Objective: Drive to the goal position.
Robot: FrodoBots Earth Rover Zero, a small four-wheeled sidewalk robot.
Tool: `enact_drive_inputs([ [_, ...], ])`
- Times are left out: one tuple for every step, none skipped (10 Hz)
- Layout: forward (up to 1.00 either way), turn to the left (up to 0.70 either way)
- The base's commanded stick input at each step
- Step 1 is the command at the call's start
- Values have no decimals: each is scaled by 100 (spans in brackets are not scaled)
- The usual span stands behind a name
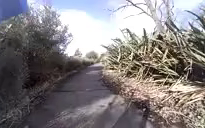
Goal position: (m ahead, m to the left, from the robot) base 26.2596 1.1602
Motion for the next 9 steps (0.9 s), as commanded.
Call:
enact_drive_inputs([
  [70, 0],
  [70, 0],
  [70, 0],
  [70, 0],
  [70, 0],
  [70, 0],
  [70, 0],
  [70, 0],
  [70, 0],
])
